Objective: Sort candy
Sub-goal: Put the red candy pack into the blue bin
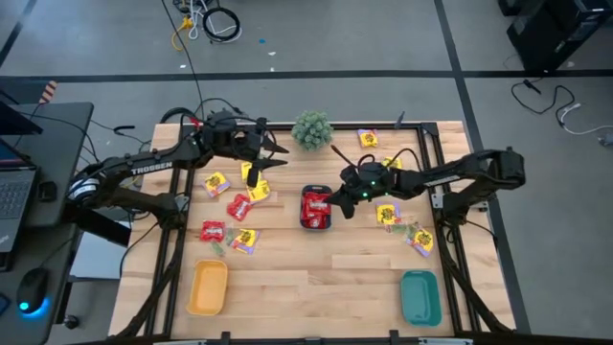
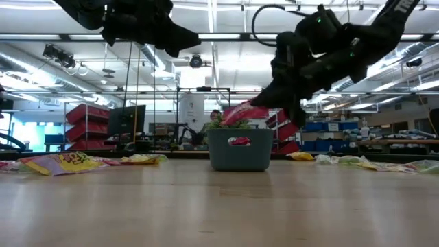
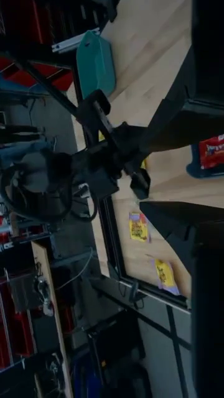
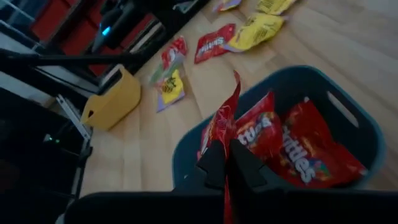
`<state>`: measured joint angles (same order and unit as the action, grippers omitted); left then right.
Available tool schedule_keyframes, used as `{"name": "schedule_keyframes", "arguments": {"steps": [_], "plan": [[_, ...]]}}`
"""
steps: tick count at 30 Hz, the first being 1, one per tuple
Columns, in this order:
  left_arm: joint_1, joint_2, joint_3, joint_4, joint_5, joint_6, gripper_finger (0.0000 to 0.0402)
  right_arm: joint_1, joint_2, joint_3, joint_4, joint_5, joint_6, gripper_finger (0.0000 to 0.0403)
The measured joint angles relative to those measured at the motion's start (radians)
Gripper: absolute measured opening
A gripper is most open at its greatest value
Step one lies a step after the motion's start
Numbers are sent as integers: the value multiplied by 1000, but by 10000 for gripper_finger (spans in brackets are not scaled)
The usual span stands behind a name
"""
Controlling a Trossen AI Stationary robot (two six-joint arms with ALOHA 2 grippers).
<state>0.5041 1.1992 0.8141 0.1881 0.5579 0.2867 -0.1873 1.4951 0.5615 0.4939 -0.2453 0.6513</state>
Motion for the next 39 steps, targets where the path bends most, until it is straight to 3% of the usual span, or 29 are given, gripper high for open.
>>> {"name": "schedule_keyframes", "arguments": {"steps": [10, 22, 25, 29, 35, 39], "plan": [[0, 0, -2, -12, -6, 1, 143, -11, 101, 1, 5, 43, 12, 12], [0, -12, -1, -49, -23, 2, 143, -11, 46, 14, -20, 87, -6, 161], [0, -15, -1, -58, -26, 2, 143, -5, 22, 14, -30, 93, -42, 177], [0, -18, -1, -79, -26, 24, 143, 24, -1, 36, -86, 132, -108, 140], [0, -18, -1, -116, -27, 27, 142, 87, 42, 150, -245, 224, -257, 18], [0, -28, -1, -111, -28, 33, 137, 110, 104, 201, -238, 226, -329, 12]]}}
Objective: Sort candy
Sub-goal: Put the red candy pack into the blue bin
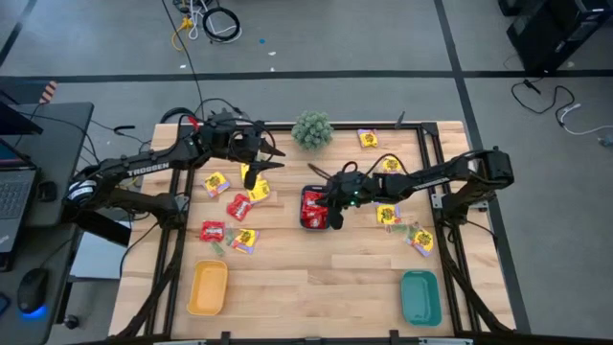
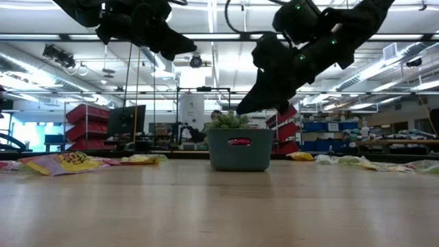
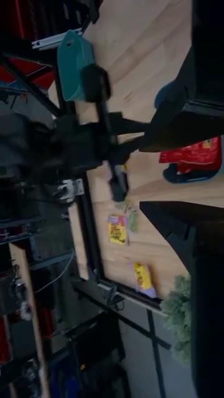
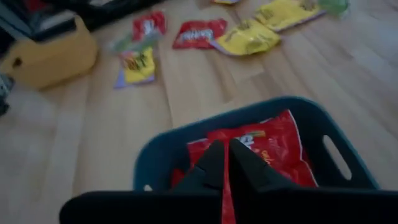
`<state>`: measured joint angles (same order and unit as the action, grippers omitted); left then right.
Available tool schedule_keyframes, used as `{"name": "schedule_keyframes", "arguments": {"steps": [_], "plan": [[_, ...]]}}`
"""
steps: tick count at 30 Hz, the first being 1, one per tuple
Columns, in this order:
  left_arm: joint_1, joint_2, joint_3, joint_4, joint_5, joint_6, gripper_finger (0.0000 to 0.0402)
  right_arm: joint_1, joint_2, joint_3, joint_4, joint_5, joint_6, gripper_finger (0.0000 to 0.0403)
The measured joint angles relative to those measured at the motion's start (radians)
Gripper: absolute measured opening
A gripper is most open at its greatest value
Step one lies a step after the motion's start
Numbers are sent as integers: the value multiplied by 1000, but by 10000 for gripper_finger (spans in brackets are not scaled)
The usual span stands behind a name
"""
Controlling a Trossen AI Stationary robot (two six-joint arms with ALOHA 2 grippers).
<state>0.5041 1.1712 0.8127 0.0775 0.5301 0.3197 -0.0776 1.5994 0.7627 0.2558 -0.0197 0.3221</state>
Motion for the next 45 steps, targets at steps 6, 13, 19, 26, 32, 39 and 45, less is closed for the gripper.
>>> {"name": "schedule_keyframes", "arguments": {"steps": [6, 13, 19, 26, 32, 39, 45], "plan": [[0, -28, 0, -22, -1, 20, 113, -17, 105, 7, 73, 3, -71, 2], [-1, -51, 0, -47, 0, 22, 91, -23, 172, 7, 135, 3, -123, 1], [-2, -53, 0, -53, 0, 27, 89, -24, 192, 7, 156, 3, -127, 0], [-3, -66, 0, -110, -45, 43, 89, -25, 120, 7, 116, 7, -141, 19], [-54, -98, 44, -367, -197, 30, 89, -24, 5, 6, 51, 27, -142, 54], [-196, -101, 99, -712, -352, -228, 89, -22, -76, 6, -6, 28, -148, 102], [-292, -99, 99, -992, -484, -526, 90, -23, -81, 6, -26, 30, -162, 133]]}}
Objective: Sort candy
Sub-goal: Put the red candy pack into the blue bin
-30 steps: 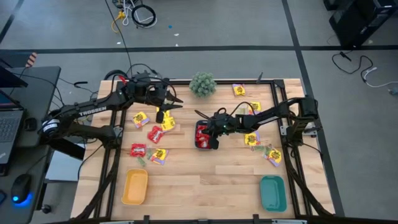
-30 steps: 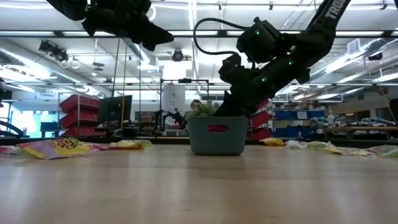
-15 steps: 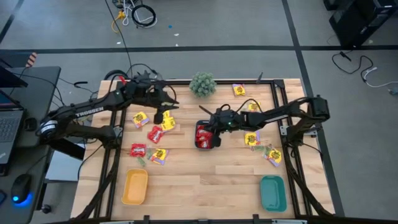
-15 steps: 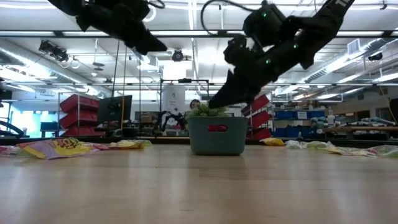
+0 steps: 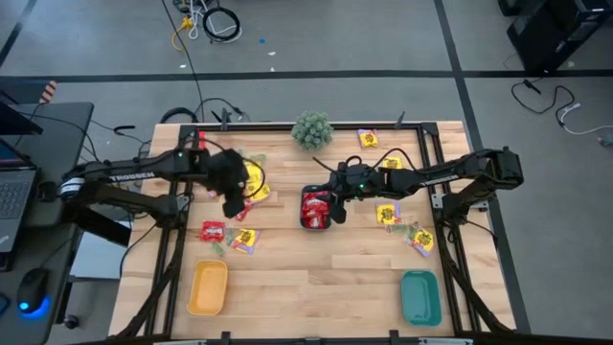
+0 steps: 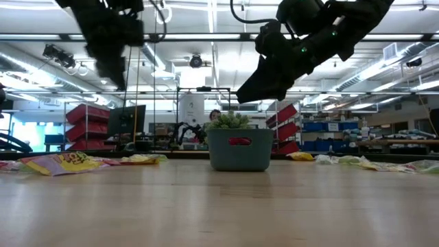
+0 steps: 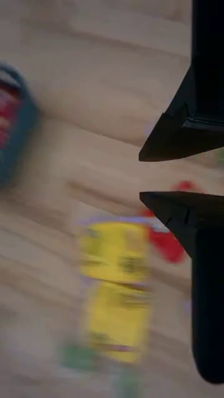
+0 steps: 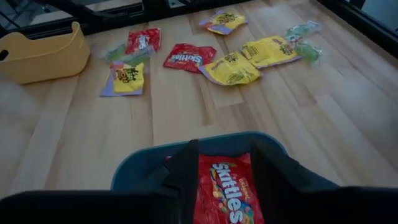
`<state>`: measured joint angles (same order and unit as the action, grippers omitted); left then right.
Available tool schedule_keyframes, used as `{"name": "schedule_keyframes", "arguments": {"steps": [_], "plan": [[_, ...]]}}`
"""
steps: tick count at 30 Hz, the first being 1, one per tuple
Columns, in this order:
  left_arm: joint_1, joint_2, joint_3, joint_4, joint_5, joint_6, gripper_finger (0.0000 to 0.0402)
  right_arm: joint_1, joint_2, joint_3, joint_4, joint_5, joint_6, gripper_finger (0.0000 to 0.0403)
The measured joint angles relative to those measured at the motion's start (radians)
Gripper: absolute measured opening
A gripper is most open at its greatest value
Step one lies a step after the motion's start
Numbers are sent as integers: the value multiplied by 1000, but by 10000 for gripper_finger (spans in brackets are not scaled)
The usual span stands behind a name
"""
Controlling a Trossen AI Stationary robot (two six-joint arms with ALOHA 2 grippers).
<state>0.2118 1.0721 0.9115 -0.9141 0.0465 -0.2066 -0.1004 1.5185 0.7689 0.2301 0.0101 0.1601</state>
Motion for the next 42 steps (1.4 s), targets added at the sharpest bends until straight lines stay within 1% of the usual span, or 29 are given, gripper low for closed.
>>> {"name": "schedule_keyframes", "arguments": {"steps": [3, 5, 7, 11, 17, 21, 24, 27, 31, 37, 40, 42], "plan": [[-27, 0, -5, -118, -42, -127, 90, 1, 0, 0, -4, 0, -2, 140], [-33, 0, -30, -133, -50, -210, 90, 5, 0, 0, -5, 0, -3, 142], [-35, 0, -64, -143, -39, -251, 92, 10, 0, 0, -5, 0, -3, 142], [-38, 1, -146, -81, -27, -275, 108, 22, 0, 0, -8, 0, -3, 142], [-37, 1, -250, 2, -26, -302, 153, 33, 1, 0, -8, 0, -3, 142], [-35, 9, -300, 35, -34, -337, 181, 33, 1, 0, -8, 0, -3, 142], [-35, 31, -326, 44, -53, -348, 193, 33, 1, 0, -8, 0, -3, 142], [-35, 67, -353, 68, -54, -347, 195, 33, 1, 0, -8, 0, -3, 142], [-35, 111, -373, 145, -55, -322, 195, 33, 1, 0, -8, 0, -3, 142], [-35, 163, -376, 208, -87, -294, 195, 33, 1, 0, -8, 0, -3, 142], [-35, 193, -375, 215, -88, -273, 183, 33, 2, 0, -8, 0, -3, 142], [-35, 211, -372, 215, -92, -266, 163, 33, 2, 0, -8, 0, -3, 142]]}}
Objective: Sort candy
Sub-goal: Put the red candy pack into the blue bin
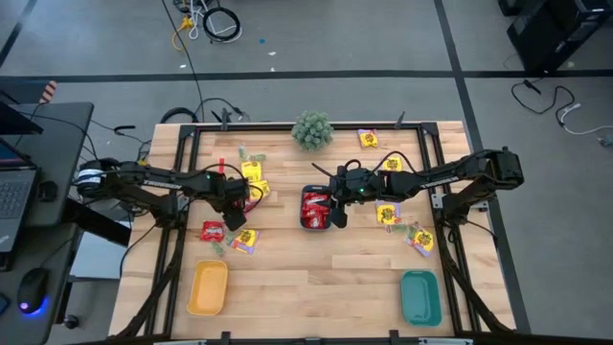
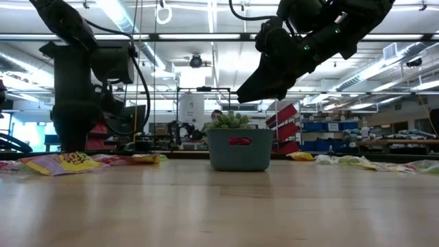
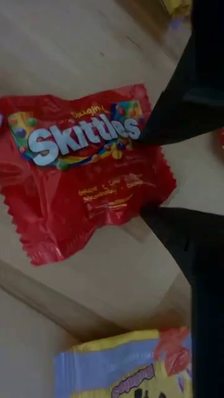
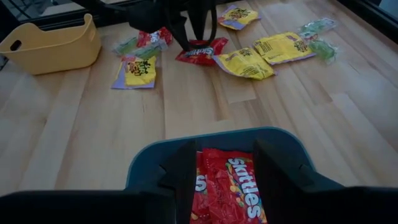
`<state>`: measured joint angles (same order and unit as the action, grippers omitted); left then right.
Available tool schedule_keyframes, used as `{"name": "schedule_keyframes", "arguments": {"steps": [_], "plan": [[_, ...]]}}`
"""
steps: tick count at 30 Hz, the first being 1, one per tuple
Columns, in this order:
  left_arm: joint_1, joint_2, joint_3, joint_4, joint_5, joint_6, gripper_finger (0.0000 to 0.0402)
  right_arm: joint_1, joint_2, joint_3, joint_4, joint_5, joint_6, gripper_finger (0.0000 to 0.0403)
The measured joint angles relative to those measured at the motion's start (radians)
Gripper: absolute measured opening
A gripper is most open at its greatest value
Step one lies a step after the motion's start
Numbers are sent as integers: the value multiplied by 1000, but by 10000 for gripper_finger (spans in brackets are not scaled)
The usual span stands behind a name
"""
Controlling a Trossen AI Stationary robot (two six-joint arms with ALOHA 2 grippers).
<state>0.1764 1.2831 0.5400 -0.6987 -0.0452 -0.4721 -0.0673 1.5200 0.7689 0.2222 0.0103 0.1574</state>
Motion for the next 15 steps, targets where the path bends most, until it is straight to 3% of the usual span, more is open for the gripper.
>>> {"name": "schedule_keyframes", "arguments": {"steps": [9, 15], "plan": [[0, -22, 19, -46, -41, 48, 13, 0, 0, 0, 0, 0, -1, 142], [-2, -63, 118, -159, -40, 73, 6, 0, -47, 0, -18, -1, 0, 142]]}}
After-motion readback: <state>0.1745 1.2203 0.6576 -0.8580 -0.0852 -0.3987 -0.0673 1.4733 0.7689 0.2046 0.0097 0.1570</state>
